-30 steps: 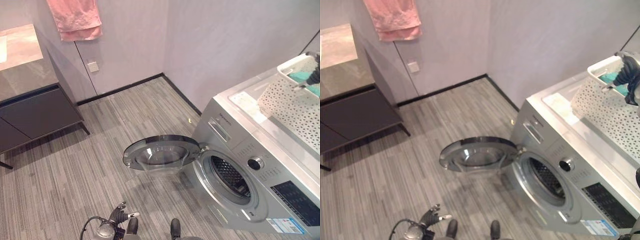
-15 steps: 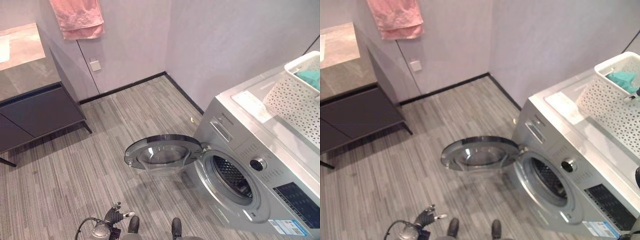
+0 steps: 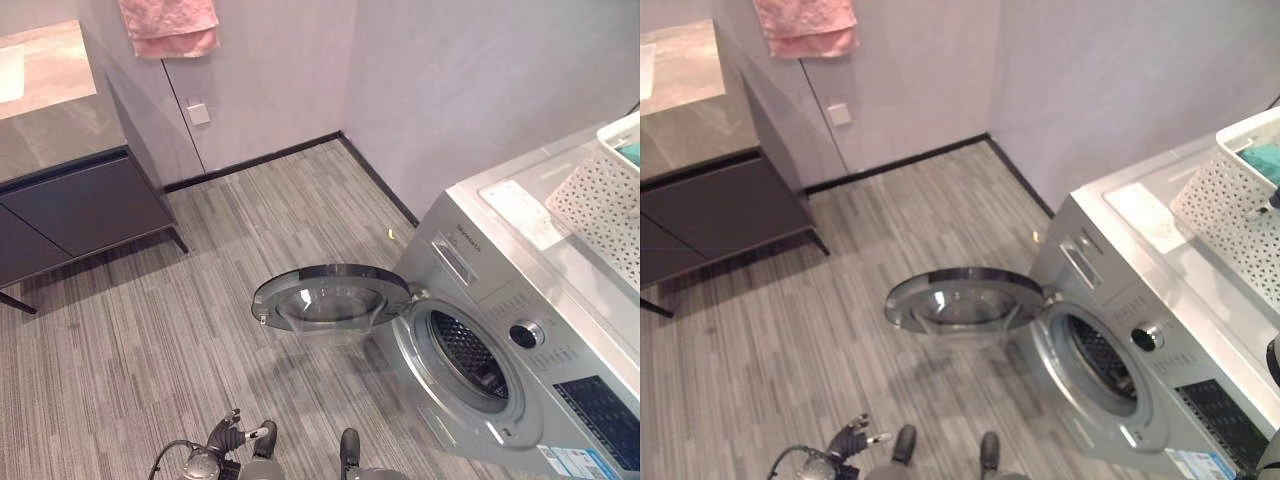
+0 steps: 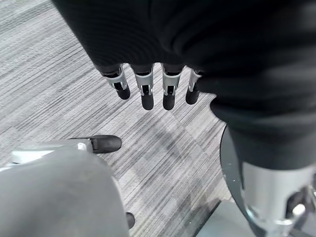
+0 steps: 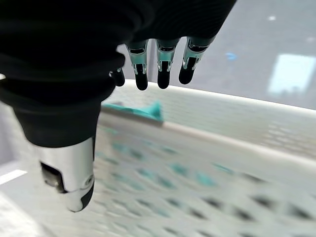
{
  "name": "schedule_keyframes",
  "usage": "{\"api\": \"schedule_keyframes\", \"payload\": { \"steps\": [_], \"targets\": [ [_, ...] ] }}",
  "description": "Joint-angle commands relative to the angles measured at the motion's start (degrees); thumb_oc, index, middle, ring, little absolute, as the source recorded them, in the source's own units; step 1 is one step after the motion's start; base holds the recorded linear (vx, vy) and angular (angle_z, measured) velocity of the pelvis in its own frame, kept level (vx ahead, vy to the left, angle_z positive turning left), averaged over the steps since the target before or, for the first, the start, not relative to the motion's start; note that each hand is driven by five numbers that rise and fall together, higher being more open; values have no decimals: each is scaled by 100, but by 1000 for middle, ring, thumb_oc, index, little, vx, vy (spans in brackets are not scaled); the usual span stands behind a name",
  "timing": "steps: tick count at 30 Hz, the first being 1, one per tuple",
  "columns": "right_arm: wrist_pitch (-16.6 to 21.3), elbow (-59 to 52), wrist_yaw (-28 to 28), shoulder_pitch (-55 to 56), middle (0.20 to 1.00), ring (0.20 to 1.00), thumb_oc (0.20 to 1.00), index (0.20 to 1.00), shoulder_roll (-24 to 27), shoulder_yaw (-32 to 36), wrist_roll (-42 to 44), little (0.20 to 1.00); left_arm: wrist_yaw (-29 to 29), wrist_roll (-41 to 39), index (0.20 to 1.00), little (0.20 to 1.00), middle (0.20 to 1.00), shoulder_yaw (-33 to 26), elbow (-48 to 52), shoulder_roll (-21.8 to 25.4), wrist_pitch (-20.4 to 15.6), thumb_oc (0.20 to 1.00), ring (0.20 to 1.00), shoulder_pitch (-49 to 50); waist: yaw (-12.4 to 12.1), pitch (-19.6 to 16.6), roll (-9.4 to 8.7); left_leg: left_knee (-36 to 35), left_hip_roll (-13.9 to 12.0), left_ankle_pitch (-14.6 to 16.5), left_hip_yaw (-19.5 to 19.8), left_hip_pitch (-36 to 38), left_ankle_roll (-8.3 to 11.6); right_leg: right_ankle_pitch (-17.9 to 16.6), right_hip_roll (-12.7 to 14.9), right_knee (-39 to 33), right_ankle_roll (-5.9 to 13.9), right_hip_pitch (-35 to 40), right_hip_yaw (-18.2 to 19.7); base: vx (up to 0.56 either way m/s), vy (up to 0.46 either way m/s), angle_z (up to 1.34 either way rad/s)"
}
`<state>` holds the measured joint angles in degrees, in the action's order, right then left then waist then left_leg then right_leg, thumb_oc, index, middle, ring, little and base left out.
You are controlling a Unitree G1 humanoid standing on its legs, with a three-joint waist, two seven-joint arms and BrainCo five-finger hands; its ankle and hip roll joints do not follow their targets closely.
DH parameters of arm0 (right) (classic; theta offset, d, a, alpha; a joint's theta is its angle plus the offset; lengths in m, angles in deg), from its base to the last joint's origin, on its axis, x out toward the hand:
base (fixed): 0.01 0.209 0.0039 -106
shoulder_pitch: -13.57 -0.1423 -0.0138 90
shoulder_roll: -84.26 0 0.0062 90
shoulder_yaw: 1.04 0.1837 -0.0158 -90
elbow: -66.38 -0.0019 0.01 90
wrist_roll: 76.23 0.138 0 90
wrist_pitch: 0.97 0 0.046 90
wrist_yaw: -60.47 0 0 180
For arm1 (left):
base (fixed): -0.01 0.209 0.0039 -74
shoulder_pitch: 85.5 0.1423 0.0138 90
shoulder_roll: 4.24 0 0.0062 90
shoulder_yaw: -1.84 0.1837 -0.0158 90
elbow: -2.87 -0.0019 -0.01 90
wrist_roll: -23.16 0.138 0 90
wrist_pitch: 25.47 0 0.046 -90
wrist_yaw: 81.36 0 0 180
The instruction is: Grab the laundry basket,head to the washer,open it,put in the laundry and shut it.
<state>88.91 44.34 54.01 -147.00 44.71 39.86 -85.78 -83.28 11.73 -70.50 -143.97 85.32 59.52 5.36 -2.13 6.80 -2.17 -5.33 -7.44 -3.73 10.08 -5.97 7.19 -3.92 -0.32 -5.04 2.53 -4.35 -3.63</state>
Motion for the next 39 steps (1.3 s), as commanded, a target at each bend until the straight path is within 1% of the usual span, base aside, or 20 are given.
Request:
{"api": "schedule_keyframes", "payload": {
  "steps": [1, 2, 3, 4, 6, 8, 10, 12, 13, 16, 19, 22, 25, 27, 28, 29, 31, 36, 37, 39],
  "targets": [
    [251, -1173, -58, -857, 1000, 1000, 1000, 1000, 715, -489, 932, 1000, 21, -61, 1000, 1000, 1000, 301, -165, 170, -162, 1000, 1000, -316, 48, -59, -348, 33, -796, -44, -316, 425, 218, 701, 547, 273, 513, 391, 229, 59, 13, -1],
    [244, -1183, -61, -860, 1000, 1000, 1000, 1000, 723, -493, 935, 1000, 21, -60, 1000, 1000, 1000, 303, -168, 165, -164, 1000, 1000, -319, 41, -53, -344, 33, -798, -42, -321, 433, 218, 701, 546, 273, 513, 395, 233, 65, 31, -12],
    [430, -1914, -159, -958, 1000, 1000, 1000, 1000, 994, -554, 1433, 1000, 51, 11, 1000, 1000, 1000, 273, -244, 135, -170, 1000, 1000, -325, 125, -119, -380, 33, -826, -28, -387, 537, 229, 695, 540, 287, 531, 414, 303, 29, 21, -24],
    [424, -1923, -161, -957, 1000, 1000, 1000, 1000, 1003, -554, 1437, 1000, 51, 12, 1000, 1000, 1000, 275, -246, 132, -171, 1000, 1000, -328, 118, -114, -377, 33, -827, -25, -392, 543, 229, 695, 539, 288, 531, 417, 307, 40, 30, -30],
    [583, -2366, -197, -1025, 1000, 1000, 1000, 1000, 1308, -507, 1918, 1000, 103, 86, 1000, 1000, 1000, 270, -264, 105, -186, 1000, 1000, -322, 200, -182, -398, 33, -846, -15, -450, 639, 234, 697, 532, 307, 544, 438, 371, 36, 25, -19],
    [662, -2391, -166, -1028, 1000, 1000, 1000, 1000, 1555, -325, 2231, 1000, 120, 108, 1000, 1000, 1000, 233, -312, 100, -211, 1000, 1000, -310, 255, -236, -411, 33, -865, 7, -505, 740, 240, 703, 543, 336, 563, 462, 429, 41, 27, -17],
    [634, -2093, -10, -1067, 1000, 1000, 1000, 1000, 1607, -186, 2204, 1000, 121, 93, 1000, 1000, 1000, 207, -322, 111, -230, 1000, 1000, -304, 277, -277, -401, 33, -875, 12, -530, 804, 241, 710, 544, 366, 568, 470, 459, 34, 16, -14],
    [519, -1517, 181, -1166, 1000, 1000, 1000, 1000, 1504, -135, 1963, 1000, 85, 105, 1000, 1000, 1000, 205, -336, 149, -227, 1000, 1000, -302, 269, -297, -395, 33, -875, 17, -544, 850, 241, 715, 548, 366, 567, 490, 470, 28, 5, -16],
    [414, -1053, 332, -1256, 1000, 1000, 1000, 1000, 1370, -111, 1733, 1000, 53, 112, 1000, 1000, 1000, 217, -370, 171, -220, 1000, 1000, -312, 250, -323, -393, 33, -880, 19, -541, 868, 242, 712, 552, 352, 565, 502, 469, 36, -9, -14],
    [164, -13, 533, -1488, 1000, 1000, 1000, 1000, 918, -214, 1035, 1000, -30, 111, 1000, 1000, 1000, 224, -425, 200, -194, 1000, 1000, -365, 181, -331, -355, 33, -869, -2, -501, 860, 240, 714, 548, 308, 558, 534, 452, 23, -14, -5],
    [-24, 527, 728, -1623, 1000, 1000, 1000, 1000, 508, -225, 512, 1000, -84, 51, 1000, 1000, 1000, 221, -360, 197, -161, 1000, 1000, -354, 96, -291, -286, 33, -851, -49, -415, 794, 236, 734, 543, 249, 531, 556, 401, 14, -36, 0],
    [-126, 925, 833, -1557, 1000, 1000, 1000, 1000, 230, -63, 311, 1000, -112, -49, 1000, 1000, 1000, 263, -184, 209, -164, 1000, 1000, -319, -45, -198, -185, 33, -816, -131, -277, 651, 244, 757, 543, 193, 507, 543, 322, -27, -38, 7],
    [-153, 1087, 814, -1407, 1000, 1000, 1000, 1000, 100, 119, 331, 1000, -94, -206, 1000, 1000, 1000, 305, -26, 231, -181, 1000, 1000, -293, -145, -95, -85, 33, -770, -248, -101, 441, 279, 798, 534, 170, 469, 508, 202, -50, -39, 32],
    [-158, 1098, 804, -1303, 1000, 1000, 1000, 1000, 75, 256, 449, 1000, -45, -373, 1000, 1000, 1000, 283, 128, 271, -202, 1000, 1000, -218, -258, 21, 22, 33, -726, -380, 40, 275, 305, 837, 524, 228, 433, 452, 86, -42, -49, 30],
    [-159, 1094, 805, -1293, 1000, 1000, 1000, 1000, 77, 266, 449, 1000, -45, -373, 1000, 1000, 1000, 284, 131, 275, -200, 1000, 1000, -217, -251, 17, 19, 33, -725, -383, 49, 266, 306, 839, 524, 232, 433, 447, 77, -49, -23, 37],
    [-148, 1070, 786, -1262, 1000, 1000, 1000, 1000, 84, 306, 519, 1000, -40, -425, 1000, 1000, 1000, 264, 130, 285, -213, 1000, 1000, -203, -272, 55, 56, 33, -704, -422, 102, 191, 319, 850, 528, 251, 417, 399, 41, -66, -30, 32],
    [-116, 993, 650, -1240, 1000, 1000, 1000, 1000, 115, 225, 555, 1000, -77, -598, 1000, 1000, 1000, 71, 3, 326, -232, 1000, 1000, -194, -317, 131, 149, 33, -626, -538, 202, -49, 370, 865, 534, 274, 392, 227, -51, -93, -43, 31],
    [-108, 948, 554, -1158, 1000, 1000, 1000, 1000, 131, 136, 516, 1000, -105, -730, 1000, 1000, 1000, -66, -86, 320, -254, 1000, 1000, -212, -316, 200, 231, 33, -600, -659, 225, -181, 400, 863, 524, 280, 373, 120, -60, -36, -28, 17],
    [-102, 921, 472, -1101, 1000, 1000, 1000, 1000, 84, 67, 471, 1000, -122, -769, 1000, 1000, 1000, -80, -123, 292, -274, 1000, 1000, -259, -306, 258, 263, 33, -609, -695, 208, -221, 409, 863, 503, 283, 359, 72, -20, -28, -30, -5],
    [-100, 902, 443, -1029, 1000, 1000, 1000, 1000, 71, 86, 479, 1000, -129, -773, 1000, 1000, 1000, -84, -139, 280, -279, 1000, 1000, -269, -305, 264, 264, 33, -619, -700, 196, -222, 411, 856, 497, 283, 358, 62, -8, -22, -35, -5]
  ]
}}
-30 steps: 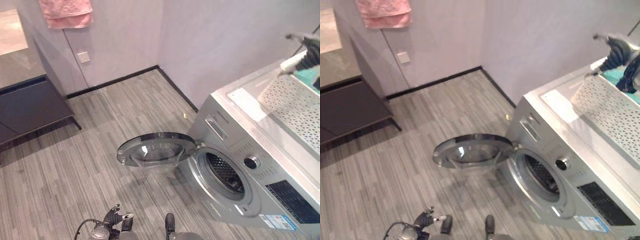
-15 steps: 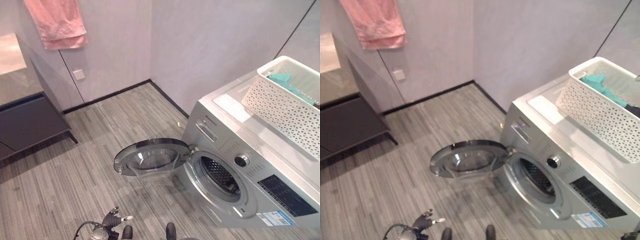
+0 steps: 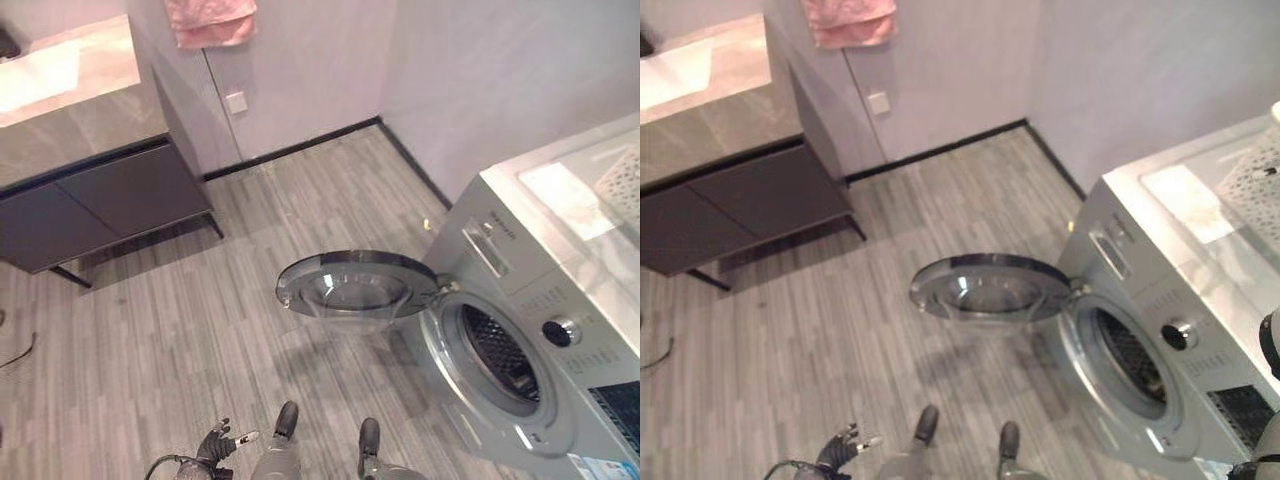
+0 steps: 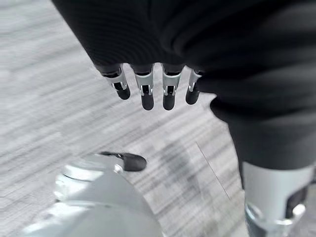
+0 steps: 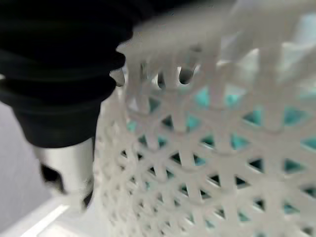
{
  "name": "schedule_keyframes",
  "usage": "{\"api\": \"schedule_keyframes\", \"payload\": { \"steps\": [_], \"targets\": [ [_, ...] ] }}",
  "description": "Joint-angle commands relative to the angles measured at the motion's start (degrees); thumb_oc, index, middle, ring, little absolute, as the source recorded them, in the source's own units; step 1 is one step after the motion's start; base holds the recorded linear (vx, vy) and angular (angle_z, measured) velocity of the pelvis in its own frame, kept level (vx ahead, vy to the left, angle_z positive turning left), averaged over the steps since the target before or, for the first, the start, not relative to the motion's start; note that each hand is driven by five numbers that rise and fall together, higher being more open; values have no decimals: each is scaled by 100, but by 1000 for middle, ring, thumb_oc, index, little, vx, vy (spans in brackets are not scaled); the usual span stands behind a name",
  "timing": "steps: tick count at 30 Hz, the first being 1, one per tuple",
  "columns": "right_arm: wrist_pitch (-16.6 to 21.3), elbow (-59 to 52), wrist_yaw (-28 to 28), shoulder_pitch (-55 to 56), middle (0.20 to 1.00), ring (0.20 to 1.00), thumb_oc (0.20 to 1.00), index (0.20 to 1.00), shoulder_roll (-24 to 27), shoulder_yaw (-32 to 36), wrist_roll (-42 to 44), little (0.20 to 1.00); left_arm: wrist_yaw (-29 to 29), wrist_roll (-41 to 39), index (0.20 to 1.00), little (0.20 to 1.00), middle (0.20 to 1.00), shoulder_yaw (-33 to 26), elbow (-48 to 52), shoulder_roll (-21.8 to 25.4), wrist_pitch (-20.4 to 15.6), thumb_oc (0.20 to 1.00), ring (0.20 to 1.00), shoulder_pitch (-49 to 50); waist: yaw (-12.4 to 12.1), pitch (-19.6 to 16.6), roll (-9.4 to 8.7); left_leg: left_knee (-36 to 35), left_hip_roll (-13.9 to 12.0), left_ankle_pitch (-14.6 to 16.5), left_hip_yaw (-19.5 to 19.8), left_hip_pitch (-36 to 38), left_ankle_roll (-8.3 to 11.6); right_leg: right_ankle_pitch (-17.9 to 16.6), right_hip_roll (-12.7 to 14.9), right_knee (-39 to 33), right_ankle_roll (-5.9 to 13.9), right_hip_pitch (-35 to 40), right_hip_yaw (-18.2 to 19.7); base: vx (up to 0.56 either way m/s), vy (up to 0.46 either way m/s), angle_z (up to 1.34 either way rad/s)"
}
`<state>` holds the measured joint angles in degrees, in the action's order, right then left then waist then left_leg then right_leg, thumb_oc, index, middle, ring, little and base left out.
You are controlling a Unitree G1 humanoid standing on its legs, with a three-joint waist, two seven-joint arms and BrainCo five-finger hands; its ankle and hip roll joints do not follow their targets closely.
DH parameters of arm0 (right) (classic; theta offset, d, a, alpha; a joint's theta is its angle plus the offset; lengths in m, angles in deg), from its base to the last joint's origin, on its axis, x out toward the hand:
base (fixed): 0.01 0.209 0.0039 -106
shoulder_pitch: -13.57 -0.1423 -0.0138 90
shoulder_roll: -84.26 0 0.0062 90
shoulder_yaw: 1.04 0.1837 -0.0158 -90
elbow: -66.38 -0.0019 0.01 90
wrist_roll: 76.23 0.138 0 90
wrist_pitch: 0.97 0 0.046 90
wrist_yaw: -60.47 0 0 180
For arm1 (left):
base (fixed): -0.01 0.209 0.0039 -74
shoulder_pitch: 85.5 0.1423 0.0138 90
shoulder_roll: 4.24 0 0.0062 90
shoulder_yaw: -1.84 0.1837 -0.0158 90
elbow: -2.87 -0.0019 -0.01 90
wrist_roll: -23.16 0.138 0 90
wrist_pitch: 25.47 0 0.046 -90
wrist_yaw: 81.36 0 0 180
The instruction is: Grab the laundry basket,head to the washer,open it,put in the laundry and shut it.
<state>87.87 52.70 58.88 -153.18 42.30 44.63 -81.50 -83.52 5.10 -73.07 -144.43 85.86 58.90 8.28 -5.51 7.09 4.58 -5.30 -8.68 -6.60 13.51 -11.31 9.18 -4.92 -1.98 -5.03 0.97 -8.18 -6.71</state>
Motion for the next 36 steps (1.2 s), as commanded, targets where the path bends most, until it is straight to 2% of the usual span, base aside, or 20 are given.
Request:
{"api": "schedule_keyframes", "payload": {
  "steps": [1, 4, 5, 6, 7, 8, 9, 11, 15, 18, 19, 31, 33, 36],
  "targets": [
    [40, 2, -220, -155, 1000, 1000, 1000, 1000, 316, -398, 44, 1000, -104, -90, 1000, 1000, 1000, 190, -95, 207, -215, 1000, 1000, -581, 62, 233, -416, 30, -510, -431, -174, 328, 218, 936, 653, 265, 511, 456, 321, 0, 0, 0],
    [95, -155, -491, 85, 1000, 1000, 1000, 1000, 316, -521, -41, 1000, -50, -43, 1000, 1000, 1000, 247, -79, 190, -213, 1000, 1000, -558, 91, 222, -443, 30, -540, -431, -226, 370, 224, 922, 643, 252, 515, 490, 330, 0, 0, 0],
    [107, -280, -595, 176, 909, 909, 909, 909, 324, -557, -43, 909, -29, -26, 1000, 1000, 1000, 264, -72, 183, -207, 1000, 1000, -536, 112, 217, -455, 30, -552, -408, -251, 396, 223, 920, 644, 245, 518, 509, 341, 0, 0, 0],
    [155, -468, -733, 267, 909, 909, 909, 909, 338, -633, -4, 909, 6, 11, 1000, 1000, 1000, 286, -84, 163, -191, 1000, 1000, -504, 145, 210, -470, 30, -568, -384, -274, 432, 220, 914, 641, 242, 523, 529, 358, 25, 27, -3],
    [235, -896, -987, 401, 837, 837, 837, 837, 403, -772, 162, 837, 51, 59, 1000, 1000, 1000, 313, -102, 134, -171, 1000, 1000, -475, 196, 195, -500, 30, -600, -351, -326, 501, 220, 898, 640, 237, 538, 564, 381, 17, 25, -23],
    [232, -902, -989, 405, 834, 834, 834, 834, 408, -769, 163, 834, 51, 59, 1000, 1000, 1000, 315, -103, 133, -172, 1000, 1000, -475, 192, 196, -499, 30, -601, -349, -329, 505, 220, 897, 640, 236, 538, 567, 384, 27, 45, -30],
    [305, -1469, -1273, 542, 790, 790, 790, 790, 540, -943, 385, 790, 112, 115, 1000, 1000, 1000, 328, -134, 95, -157, 1000, 1000, -448, 251, 176, -547, 30, -627, -285, -385, 583, 211, 887, 647, 230, 556, 604, 426, 27, 40, -25],
    [380, -2353, -1750, 785, 787, 787, 787, 787, 764, -1132, 906, 787, 210, 184, 1000, 1000, 1000, 352, -128, 46, -157, 1000, 1000, -395, 322, 126, -626, 30, -665, -197, -470, 705, 198, 866, 669, 221, 594, 654, 469, 39, 64, -17],
    [413, -3037, -2045, 868, 925, 925, 925, 925, 1011, -1478, 1082, 925, 334, 231, 1000, 1000, 1000, 386, -50, 17, -173, 1000, 1000, -316, 379, 43, -718, 30, -706, -83, -553, 867, 167, 863, 701, 268, 629, 715, 533, 29, 44, -17],
    [425, -3151, -2061, 935, 947, 947, 947, 947, 1059, -1484, 1186, 947, 371, 232, 1000, 1000, 1000, 402, -69, -15, -187, 1000, 1000, -289, 391, 4, -761, 30, -708, -23, -579, 932, 153, 858, 712, 288, 648, 747, 551, 30, 38, -12],
    [432, -3205, -2071, 984, 1000, 1000, 1000, 1000, 1085, -1457, 1233, 1000, 385, 232, 1000, 1000, 1000, 405, -66, -28, -187, 1000, 1000, -277, 395, -16, -773, 30, -703, -5, -595, 949, 149, 857, 718, 288, 656, 763, 563, 19, 41, -7],
    [308, -3672, -2429, 975, 1000, 1000, 1000, 1000, 1339, -1736, 1455, 1000, 436, 382, 1000, 1000, 1000, 384, -277, -81, -161, 1000, 1000, -251, 426, -198, -946, 30, -676, 127, -613, 1061, 133, 893, 787, 423, 687, 888, 480, 2, 21, 0],
    [327, -3735, -2431, 989, 1000, 1000, 1000, 1000, 1377, -1733, 1517, 1000, 447, 393, 1000, 1000, 1000, 389, -274, -91, -161, 1000, 1000, -242, 427, -218, -964, 30, -674, 136, -608, 1071, 135, 896, 787, 427, 689, 906, 466, 0, 0, 0],
    [377, -3469, -2096, 1129, 1000, 1000, 1000, 1000, 1411, -1381, 1507, 1000, 453, 411, 1000, 1000, 1000, 400, -233, -88, -167, 1000, 1000, -217, 434, -297, -1018, 30, -690, 196, -615, 1094, 132, 901, 797, 454, 703, 927, 429, 0, 4, 1]
  ]
}}
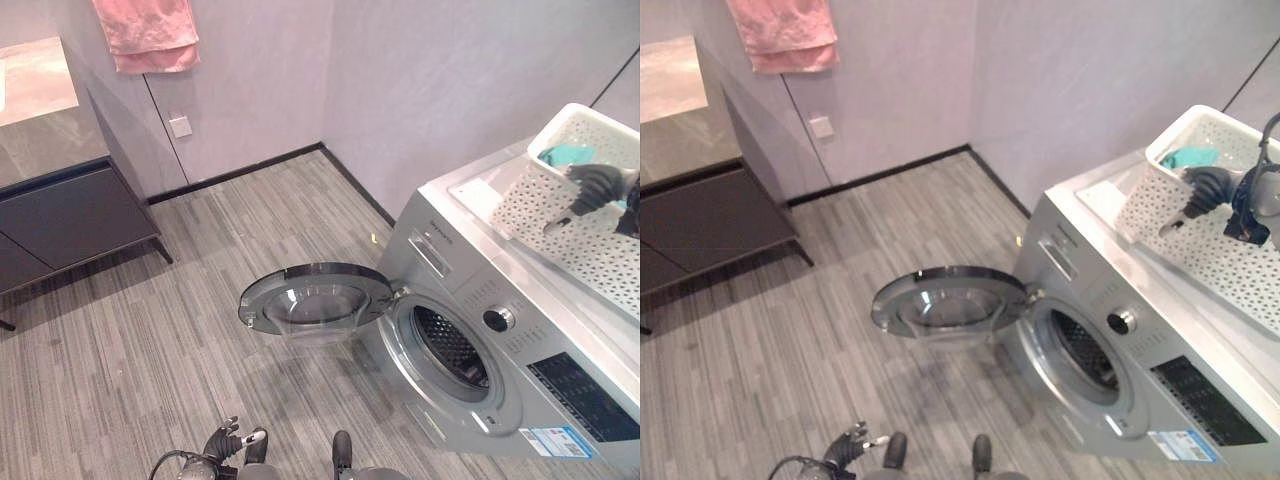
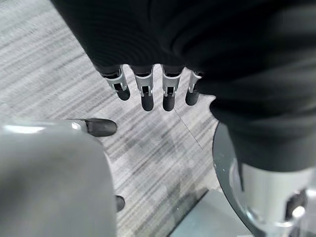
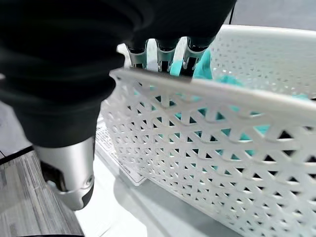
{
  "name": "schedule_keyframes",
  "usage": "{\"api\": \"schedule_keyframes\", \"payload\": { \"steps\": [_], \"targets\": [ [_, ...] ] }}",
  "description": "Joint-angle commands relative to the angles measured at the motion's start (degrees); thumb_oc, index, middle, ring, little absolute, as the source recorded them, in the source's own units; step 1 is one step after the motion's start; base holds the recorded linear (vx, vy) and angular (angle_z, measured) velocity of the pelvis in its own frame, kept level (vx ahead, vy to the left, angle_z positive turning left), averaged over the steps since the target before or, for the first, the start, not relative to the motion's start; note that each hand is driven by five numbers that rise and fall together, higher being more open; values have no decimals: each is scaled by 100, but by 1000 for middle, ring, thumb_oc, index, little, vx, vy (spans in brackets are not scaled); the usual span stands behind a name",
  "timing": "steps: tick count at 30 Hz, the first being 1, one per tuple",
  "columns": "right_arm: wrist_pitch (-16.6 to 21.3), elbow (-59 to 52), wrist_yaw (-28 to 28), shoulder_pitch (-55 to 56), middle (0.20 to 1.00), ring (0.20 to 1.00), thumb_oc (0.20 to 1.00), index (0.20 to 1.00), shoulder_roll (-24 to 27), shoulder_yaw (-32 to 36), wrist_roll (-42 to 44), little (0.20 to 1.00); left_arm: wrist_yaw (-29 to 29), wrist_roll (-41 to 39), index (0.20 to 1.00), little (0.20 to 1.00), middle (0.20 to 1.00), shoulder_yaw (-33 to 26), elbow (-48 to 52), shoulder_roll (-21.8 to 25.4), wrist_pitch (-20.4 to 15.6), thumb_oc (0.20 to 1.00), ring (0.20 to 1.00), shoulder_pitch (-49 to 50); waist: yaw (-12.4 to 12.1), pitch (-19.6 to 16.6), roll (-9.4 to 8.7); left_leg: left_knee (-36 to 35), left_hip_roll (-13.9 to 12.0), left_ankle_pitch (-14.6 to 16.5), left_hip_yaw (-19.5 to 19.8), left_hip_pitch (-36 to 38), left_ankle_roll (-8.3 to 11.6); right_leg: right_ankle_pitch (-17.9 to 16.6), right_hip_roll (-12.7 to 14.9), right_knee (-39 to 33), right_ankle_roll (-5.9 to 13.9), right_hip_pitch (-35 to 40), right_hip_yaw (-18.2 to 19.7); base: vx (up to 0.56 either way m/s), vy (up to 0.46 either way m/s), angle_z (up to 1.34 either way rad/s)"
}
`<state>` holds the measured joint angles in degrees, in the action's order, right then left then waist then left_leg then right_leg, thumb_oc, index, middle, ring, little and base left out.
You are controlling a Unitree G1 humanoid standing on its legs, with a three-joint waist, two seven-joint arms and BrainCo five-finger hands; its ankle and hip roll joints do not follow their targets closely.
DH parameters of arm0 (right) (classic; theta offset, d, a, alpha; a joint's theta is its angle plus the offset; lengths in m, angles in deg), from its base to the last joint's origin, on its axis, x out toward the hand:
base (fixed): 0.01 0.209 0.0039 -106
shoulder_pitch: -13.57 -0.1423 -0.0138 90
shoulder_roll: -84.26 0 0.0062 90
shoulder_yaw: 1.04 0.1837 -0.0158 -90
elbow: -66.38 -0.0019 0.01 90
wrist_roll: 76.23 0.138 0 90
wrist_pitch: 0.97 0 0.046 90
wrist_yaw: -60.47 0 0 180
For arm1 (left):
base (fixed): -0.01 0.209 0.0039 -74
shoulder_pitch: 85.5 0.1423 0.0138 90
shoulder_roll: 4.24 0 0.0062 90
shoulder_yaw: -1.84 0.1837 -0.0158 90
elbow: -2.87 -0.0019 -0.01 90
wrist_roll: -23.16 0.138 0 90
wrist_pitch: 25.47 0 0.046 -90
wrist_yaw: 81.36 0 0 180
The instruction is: Grab the laundry basket,head to the washer,open it,put in the laundry and shut it.
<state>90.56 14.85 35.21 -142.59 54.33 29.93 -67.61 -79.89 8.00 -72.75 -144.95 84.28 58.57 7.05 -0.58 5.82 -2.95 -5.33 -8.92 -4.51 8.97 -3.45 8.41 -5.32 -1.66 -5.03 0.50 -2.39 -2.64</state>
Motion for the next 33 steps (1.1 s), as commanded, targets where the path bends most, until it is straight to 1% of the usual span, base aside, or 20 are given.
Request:
{"api": "schedule_keyframes", "payload": {
  "steps": [1, 3, 5, 8, 9, 10, 11, 12, 13, 14, 15, 17, 19, 20, 21, 24, 28, 29, 33],
  "targets": [
    [99, 580, 424, 102, 1000, 1000, 1000, 1000, 122, 292, 66, 1000, 63, 123, 1000, 1000, 1000, 355, -188, 88, -135, 1000, 1000, -114, -64, -180, -268, 33, -666, 5, -163, 310, 203, 940, 765, 458, 746, 349, 20, -7, 10, 7],
    [93, 1003, 767, 97, 1000, 1000, 1000, 1000, -67, 774, 68, 1000, -22, 138, 1000, 1000, 1000, 320, -235, 96, -138, 1000, 1000, -170, -52, -192, -273, 33, -657, 51, -177, 312, 192, 929, 768, 445, 753, 349, 33, -10, 6, 5],
    [120, 1410, 1115, 85, 1000, 1000, 1000, 1000, -292, 1372, 363, 1000, -120, 171, 1000, 1000, 1000, 310, -277, 98, -157, 1000, 1000, -234, -50, -202, -274, 33, -646, 88, -193, 316, 174, 913, 774, 424, 760, 342, 64, -6, 6, -2],
    [198, 1856, 1484, -138, 1000, 1000, 1000, 1000, -453, 2027, 1005, 1000, -202, 225, 1000, 1000, 1000, 338, -358, 124, -170, 1000, 1000, -294, -59, -232, -276, 33, -607, 166, -227, 337, 147, 897, 790, 404, 763, 353, 95, -5, 12, -6],
    [197, 1946, 1538, -235, 1000, 1000, 1000, 1000, -450, 2086, 1057, 1000, -201, 249, 1000, 1000, 1000, 349, -364, 133, -169, 1000, 1000, -284, -60, -245, -272, 33, -599, 174, -228, 344, 147, 897, 793, 396, 765, 367, 99, 0, 0, 0],
    [198, 1949, 1537, -243, 1000, 1000, 1000, 1000, -451, 2079, 1058, 1000, -201, 249, 1000, 1000, 1000, 348, -364, 132, -169, 1000, 1000, -284, -59, -243, -271, 33, -599, 174, -228, 345, 146, 897, 793, 395, 765, 369, 99, 0, 0, 0],
    [184, 2101, 1604, -359, 1000, 1000, 1000, 1000, -454, 2120, 1097, 1000, -192, 255, 1000, 1000, 1000, 359, -376, 142, -162, 1000, 1000, -264, -65, -258, -268, 33, -591, 190, -225, 353, 142, 895, 796, 387, 768, 384, 102, 0, 0, 0],
    [183, 2509, 1780, -673, 1000, 1000, 1000, 1000, -576, 2089, 1028, 1000, -191, 278, 1000, 1000, 1000, 403, -400, 173, -159, 1000, 1000, -252, -94, -258, -247, 33, -576, 188, -223, 369, 136, 891, 800, 369, 766, 405, 111, 0, 0, 0],
    [186, 2523, 1778, -706, 1000, 1000, 1000, 1000, -582, 2059, 1030, 1000, -191, 278, 1000, 1000, 1000, 397, -400, 164, -159, 1000, 1000, -253, -90, -254, -240, 33, -576, 188, -225, 372, 136, 891, 800, 369, 766, 407, 113, 0, 0, 0],
    [128, 2928, 1900, -1034, 1000, 1000, 1000, 1000, -799, 1971, 826, 1000, -216, 303, 1000, 1000, 1000, 427, -439, 216, -141, 1000, 1000, -266, -140, -273, -227, 33, -563, 203, -217, 386, 132, 894, 802, 334, 759, 432, 112, 0, 0, 0],
    [130, 2940, 1898, -1065, 1000, 1000, 1000, 1000, -806, 1943, 828, 1000, -216, 303, 1000, 1000, 1000, 421, -439, 207, -141, 1000, 1000, -268, -135, -269, -220, 33, -563, 204, -218, 388, 132, 894, 802, 332, 759, 434, 113, 0, 0, 0],
    [26, 3258, 1872, -1350, 1000, 1000, 1000, 1000, -1130, 1755, 548, 1000, -244, 266, 1000, 1000, 1000, 427, -415, 260, -133, 1000, 1000, -267, -205, -286, -209, 33, -551, 192, -194, 397, 120, 889, 800, 287, 749, 477, 107, 18, -12, 0],
    [0, 3330, 1864, -1438, 1000, 1000, 1000, 1000, -1196, 1680, 472, 1000, -248, 244, 1000, 1000, 1000, 430, -397, 263, -126, 1000, 1000, -259, -225, -280, -209, 33, -548, 180, -179, 395, 118, 891, 793, 275, 744, 493, 98, 0, 0, 0],
    [-50, 3543, 1865, -1527, 1000, 1000, 1000, 1000, -1268, 1558, 185, 1000, -246, 222, 1000, 1000, 1000, 466, -311, 284, -119, 1000, 1000, -238, -273, -255, -207, 33, -538, 164, -140, 379, 116, 909, 789, 275, 735, 514, 70, 13, -9, 3],
    [-48, 3548, 1863, -1537, 1000, 1000, 1000, 1000, -1271, 1549, 185, 1000, -246, 222, 1000, 1000, 1000, 464, -309, 281, -118, 1000, 1000, -238, -269, -254, -203, 33, -538, 163, -137, 379, 117, 909, 789, 275, 735, 516, 68, 14, -15, 3],
    [-108, 3762, 1830, -1514, 1000, 1000, 1000, 1000, -1317, 1458, -184, 1000, -208, 189, 1000, 1000, 1000, 523, -184, 292, -114, 1000, 1000, -205, -330, -210, -182, 33, -530, 145, -52, 328, 121, 938, 779, 268, 725, 524, 1, 9, -13, 9],
    [-165, 3873, 1846, -1416, 1000, 1000, 1000, 1000, -1260, 1502, -356, 1000, -197, 154, 1000, 1000, 1000, 581, -46, 336, -115, 1000, 1000, -206, -430, -100, -144, 33, -523, 92, 63, 169, 135, 967, 761, 255, 705, 482, -76, -27, -35, 14],
    [-175, 3877, 1833, -1379, 1000, 1000, 1000, 1000, -1178, 1490, -397, 1000, -186, 128, 1000, 1000, 1000, 586, -25, 339, -104, 1000, 1000, -223, -453, -42, -120, 33, -514, 54, 99, 76, 151, 968, 752, 237, 695, 445, -118, -29, -31, 16],
    [-205, 3986, 1840, -1339, 1000, 1000, 1000, 1000, -1023, 1495, -452, 1000, -147, 70, 1000, 1000, 1000, 594, 20, 338, -99, 1000, 1000, -170, -465, -5, -87, 33, -513, 19, 142, 16, 163, 979, 723, 203, 681, 442, -145, 6, -27, 15]
  ]
}}
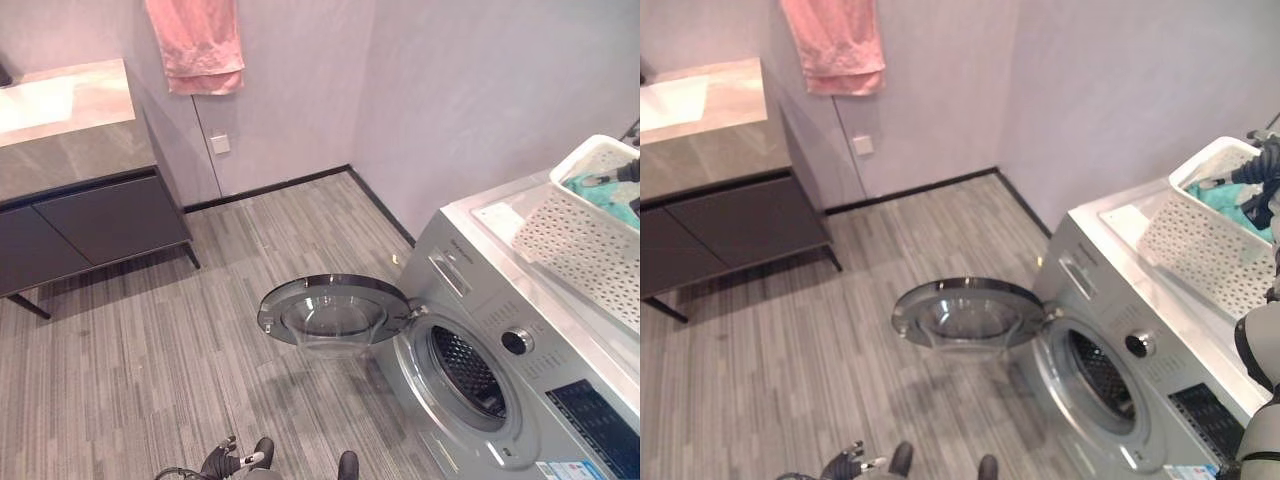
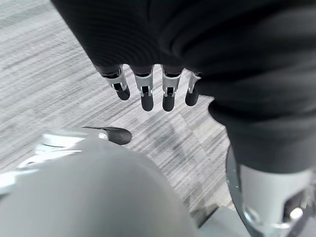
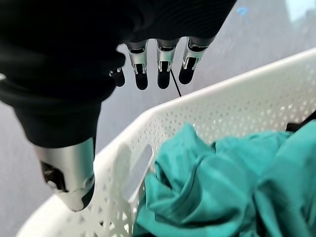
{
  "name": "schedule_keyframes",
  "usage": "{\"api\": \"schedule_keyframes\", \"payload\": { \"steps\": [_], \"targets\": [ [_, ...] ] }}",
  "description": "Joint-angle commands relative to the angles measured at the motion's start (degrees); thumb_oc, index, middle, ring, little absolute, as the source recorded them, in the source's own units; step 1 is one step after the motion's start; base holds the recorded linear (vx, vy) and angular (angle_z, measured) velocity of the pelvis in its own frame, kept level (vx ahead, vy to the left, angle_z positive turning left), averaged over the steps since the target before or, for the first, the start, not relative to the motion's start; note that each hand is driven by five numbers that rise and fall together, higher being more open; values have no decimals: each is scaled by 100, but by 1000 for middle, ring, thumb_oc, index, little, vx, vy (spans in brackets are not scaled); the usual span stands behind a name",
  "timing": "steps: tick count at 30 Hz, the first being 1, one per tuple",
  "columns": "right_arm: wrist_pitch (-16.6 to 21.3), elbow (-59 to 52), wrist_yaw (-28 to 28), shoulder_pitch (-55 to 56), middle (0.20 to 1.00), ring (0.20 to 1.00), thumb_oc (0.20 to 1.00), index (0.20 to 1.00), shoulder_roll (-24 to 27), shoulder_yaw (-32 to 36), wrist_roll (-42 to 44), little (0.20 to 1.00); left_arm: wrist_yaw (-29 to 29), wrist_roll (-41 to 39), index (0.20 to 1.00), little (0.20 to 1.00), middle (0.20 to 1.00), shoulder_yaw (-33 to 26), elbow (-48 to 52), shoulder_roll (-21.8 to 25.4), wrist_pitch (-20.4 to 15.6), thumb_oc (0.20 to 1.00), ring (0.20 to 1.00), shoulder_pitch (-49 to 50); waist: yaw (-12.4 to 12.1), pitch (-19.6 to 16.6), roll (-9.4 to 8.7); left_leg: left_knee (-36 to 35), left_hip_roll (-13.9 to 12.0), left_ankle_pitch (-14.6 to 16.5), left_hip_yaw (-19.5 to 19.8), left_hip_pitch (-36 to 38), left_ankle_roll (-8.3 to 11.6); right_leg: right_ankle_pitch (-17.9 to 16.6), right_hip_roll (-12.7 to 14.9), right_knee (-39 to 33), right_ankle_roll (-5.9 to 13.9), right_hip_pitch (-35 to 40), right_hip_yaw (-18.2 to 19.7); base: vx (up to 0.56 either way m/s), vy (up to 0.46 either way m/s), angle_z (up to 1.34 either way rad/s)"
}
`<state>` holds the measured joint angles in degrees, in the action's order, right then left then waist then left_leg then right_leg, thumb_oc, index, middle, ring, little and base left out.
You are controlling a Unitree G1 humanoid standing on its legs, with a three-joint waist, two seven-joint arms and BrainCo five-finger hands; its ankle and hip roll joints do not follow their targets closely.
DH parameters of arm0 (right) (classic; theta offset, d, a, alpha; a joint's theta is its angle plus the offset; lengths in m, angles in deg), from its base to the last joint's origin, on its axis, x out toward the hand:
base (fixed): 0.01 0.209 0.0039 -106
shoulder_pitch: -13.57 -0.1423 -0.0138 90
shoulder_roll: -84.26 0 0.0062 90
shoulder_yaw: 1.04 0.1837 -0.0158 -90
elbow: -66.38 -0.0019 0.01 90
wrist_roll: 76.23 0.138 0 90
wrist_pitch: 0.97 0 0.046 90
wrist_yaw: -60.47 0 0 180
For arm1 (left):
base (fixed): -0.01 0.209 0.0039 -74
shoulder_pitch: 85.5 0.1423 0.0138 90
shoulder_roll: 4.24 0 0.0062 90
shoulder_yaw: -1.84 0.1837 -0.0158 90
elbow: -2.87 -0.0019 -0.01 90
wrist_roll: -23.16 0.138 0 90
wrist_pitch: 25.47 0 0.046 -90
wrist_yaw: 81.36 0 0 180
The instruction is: Grab the laundry basket,head to the washer,open it,put in the laundry and shut it.
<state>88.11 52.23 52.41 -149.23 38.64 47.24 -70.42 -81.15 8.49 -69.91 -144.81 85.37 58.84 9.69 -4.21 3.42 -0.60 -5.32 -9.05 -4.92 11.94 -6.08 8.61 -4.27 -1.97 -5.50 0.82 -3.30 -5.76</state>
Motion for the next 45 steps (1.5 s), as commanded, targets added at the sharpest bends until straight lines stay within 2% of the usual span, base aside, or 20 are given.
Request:
{"api": "schedule_keyframes", "payload": {
  "steps": [1, 8, 18, 20, 26, 31, 32, 33, 34, 35, 37, 38, 39, 41, 42, 43, 44, 45],
  "targets": [
    [31, 315, 139, -674, 1000, 1000, 1000, 1000, 575, -221, -202, 1000, 2, -49, 1000, 1000, 1000, 291, 26, 227, -119, 1000, 1000, -406, -110, 239, -313, 32, -502, 57, -143, 271, 139, 875, 745, 248, 647, 529, 171, 16, -43, 8],
    [-78, 573, 249, -867, 1000, 1000, 1000, 1000, 696, -201, -248, 1000, -13, -1005, 1000, 1000, 1000, -256, 106, 151, -114, 1000, 1000, -365, -218, 305, -199, 32, -486, -99, -79, 93, 174, 852, 720, 189, 637, 357, 202, -18, -34, 1],
    [-185, 709, 3, -481, 1000, 1000, 1000, 1000, 594, -229, -598, 1000, 38, -1036, 1000, 1000, 1000, -146, 345, 145, -115, 1000, 1000, -276, -261, 443, -68, 32, -492, -218, -49, -25, 174, 860, 691, 159, 601, 266, 220, 3, -14, -2],
    [-223, 742, -223, -274, 1000, 1000, 1000, 1000, 529, -236, -706, 1000, 72, -998, 1000, 1000, 1000, -107, 348, 166, -94, 1000, 1000, -284, -287, 489, -48, 32, -485, -238, -12, -75, 178, 871, 685, 164, 593, 224, 192, 0, 0, 0],
    [-359, 983, -587, -177, 1000, 1000, 1000, 1000, 633, -286, -810, 1000, 108, -982, 1000, 1000, 1000, -93, 347, 229, -51, 1000, 1000, -298, -333, 515, -41, 32, -486, -264, 11, -148, 199, 884, 684, 152, 588, 203, 126, 14, -15, 5],
    [-411, 1102, -463, -546, 1000, 1000, 1000, 1000, 1184, -385, -742, 1000, 97, -1027, 1000, 1000, 1000, -146, 253, 271, -5, 1000, 1000, -363, -320, 490, -87, 32, -508, -336, 39, -216, 226, 947, 662, 202, 588, 202, 44, 35, -18, 14],
    [-414, 1074, -449, -550, 1000, 1000, 1000, 1000, 1239, -417, -738, 1000, 95, -1016, 1000, 1000, 1000, -140, 255, 275, 8, 1000, 1000, -375, -299, 494, -94, 32, -542, -373, 63, -174, 217, 987, 639, 307, 543, 195, 92, 149, -90, 13],
    [-394, 996, -351, -553, 1000, 1000, 1000, 1000, 1266, -442, -738, 1000, 80, -905, 1000, 1000, 1000, -200, 236, 342, 29, 1000, 1000, -409, -280, 499, -182, 117, -729, -619, 73, 5, 209, 1133, 499, 424, 364, 334, 247, 140, -121, 7],
    [-380, 950, -288, -561, 1000, 1000, 1000, 1000, 1211, -419, -710, 1000, 74, -911, 1000, 1000, 1000, -271, 221, 381, 46, 1000, 1000, -447, -319, 553, -254, 543, -725, -679, 128, -97, 162, 1152, 469, 450, 310, 384, 279, 114, -109, 4],
    [-380, 949, -286, -554, 1000, 1000, 1000, 1000, 1210, -409, -710, 1000, 74, -911, 1000, 1000, 1000, -273, 222, 385, 47, 1000, 1000, -448, -315, 558, -259, 575, -717, -662, 137, -111, 161, 1154, 472, 452, 312, 386, 275, -30, -104, 4],
    [-331, 791, -143, -703, 1000, 1000, 1000, 1000, 988, -390, -631, 1000, 41, -835, 1000, 1000, 1000, -340, 308, 485, 29, 1000, 1000, -524, -479, 783, -447, 1697, -371, -661, 343, -563, 19, 1131, 469, 458, 254, 527, 278, -21, -141, 7],
    [-320, 684, -97, -662, 1000, 1000, 1000, 1000, 896, -336, -570, 1000, 15, -720, 1000, 1000, 1000, -310, 412, 499, 19, 1000, 1000, -563, -526, 862, -528, 1845, -269, -424, 116, -821, -108, 1145, 537, 359, 339, 727, 181, 138, -40, 8],
    [-330, 630, -127, -573, 1000, 1000, 1000, 1000, 939, -272, -530, 1000, 33, -701, 1000, 1000, 1000, -285, 514, 505, 26, 1000, 1000, -512, -554, 826, -584, 1601, -223, -152, -165, -955, -150, 1190, 614, 302, 394, 842, 186, 249, 75, -5],
    [-293, 477, -79, -267, 1000, 1000, 1000, 1000, 1064, -14, -378, 1000, 98, -616, 1000, 1000, 1000, -188, 634, 511, 27, 1000, 1000, -457, -621, 715, -638, 1173, -12, -194, -549, -1373, -145, 1262, 694, 247, 467, 1059, 208, 262, 189, 18],
    [-273, 374, -50, -211, 1000, 1000, 1000, 1000, 1038, 148, -196, 1000, 83, -503, 1000, 1000, 1000, -127, 598, 556, -13, 1000, 1000, -491, -689, 601, -687, 1199, 169, 6, -503, -1408, -152, 1305, 815, 477, 598, 1095, 346, 340, 311, 34],
    [-240, 329, -108, 46, 1000, 1000, 1000, 1000, 982, 351, -149, 1000, 56, -460, 1000, 1000, 1000, -68, 628, 560, -17, 1000, 1000, -513, -688, 481, -712, 1400, 499, 312, -254, -1239, -309, 1141, 1009, 1053, 747, 1008, 378, 341, 331, -20],
    [-249, 358, -164, 108, 1000, 1000, 1000, 1000, 996, 376, -167, 1000, 69, -470, 1000, 1000, 1000, -69, 676, 568, 3, 1000, 1000, -517, -661, 456, -711, 1477, 576, 425, -289, -1142, -392, 963, 1091, 1411, 829, 927, 377, 351, 343, -72],
    [-301, 360, -247, 136, 1000, 1000, 1000, 1000, 994, 333, -271, 1000, 111, -481, 1000, 1000, 1000, -78, 826, 615, 35, 1000, 1000, -474, -562, 517, -639, 1585, 677, 612, -307, -857, -597, 459, 1164, 2385, 880, 570, 627, 186, 212, -107]
  ]
}}
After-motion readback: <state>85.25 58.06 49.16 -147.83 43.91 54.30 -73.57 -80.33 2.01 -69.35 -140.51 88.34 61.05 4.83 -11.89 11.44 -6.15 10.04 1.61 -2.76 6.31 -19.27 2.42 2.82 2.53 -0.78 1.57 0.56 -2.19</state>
